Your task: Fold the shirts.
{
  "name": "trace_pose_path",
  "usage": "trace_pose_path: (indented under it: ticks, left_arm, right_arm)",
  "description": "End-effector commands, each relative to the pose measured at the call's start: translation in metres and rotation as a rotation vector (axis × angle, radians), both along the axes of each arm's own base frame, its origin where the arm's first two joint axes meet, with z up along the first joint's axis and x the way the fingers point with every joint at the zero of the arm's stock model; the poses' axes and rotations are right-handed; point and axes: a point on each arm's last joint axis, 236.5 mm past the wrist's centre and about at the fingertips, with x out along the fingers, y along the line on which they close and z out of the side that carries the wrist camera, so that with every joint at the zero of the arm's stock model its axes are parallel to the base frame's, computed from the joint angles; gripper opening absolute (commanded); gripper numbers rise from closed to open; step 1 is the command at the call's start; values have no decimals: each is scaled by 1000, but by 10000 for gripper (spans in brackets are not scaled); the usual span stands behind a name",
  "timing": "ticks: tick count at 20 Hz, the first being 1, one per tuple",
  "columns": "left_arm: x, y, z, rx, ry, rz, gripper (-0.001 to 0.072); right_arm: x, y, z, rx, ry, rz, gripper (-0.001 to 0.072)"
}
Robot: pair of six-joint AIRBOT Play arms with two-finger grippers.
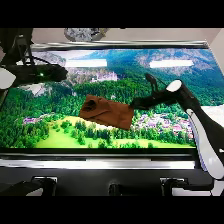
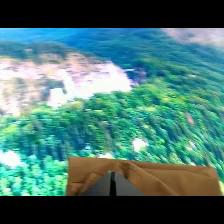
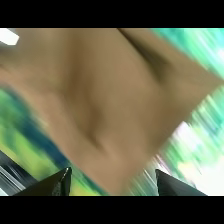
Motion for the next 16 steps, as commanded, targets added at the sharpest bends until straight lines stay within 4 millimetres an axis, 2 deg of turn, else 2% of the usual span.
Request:
trace_pose_path:
  ticks: [1,4,7,9,10,11,12,14,16]
  left_arm:
    - [8,29,-2,6,6,71,28]
    - [7,30,-3,7,10,72,28]
    - [5,30,-5,10,21,69,28]
    - [6,30,-5,17,18,65,28]
    - [6,31,-5,19,17,66,28]
    - [6,31,-5,23,15,64,28]
    - [6,32,-5,27,15,66,28]
    - [6,33,-5,30,14,67,28]
    - [6,33,-6,34,16,68,28]
  right_arm:
    - [-32,-32,-46,-59,146,-102,592]
    - [-8,15,-59,110,100,-212,592]
    - [4,37,-71,158,97,-258,591]
    - [0,42,-77,175,131,-258,572]
    - [-3,43,-76,182,144,-245,427]
    - [-6,47,-70,201,135,-213,79]
    - [-7,52,-59,222,103,-163,37]
    - [1,57,-25,237,-28,-40,35]
    - [18,49,23,225,-141,17,35]
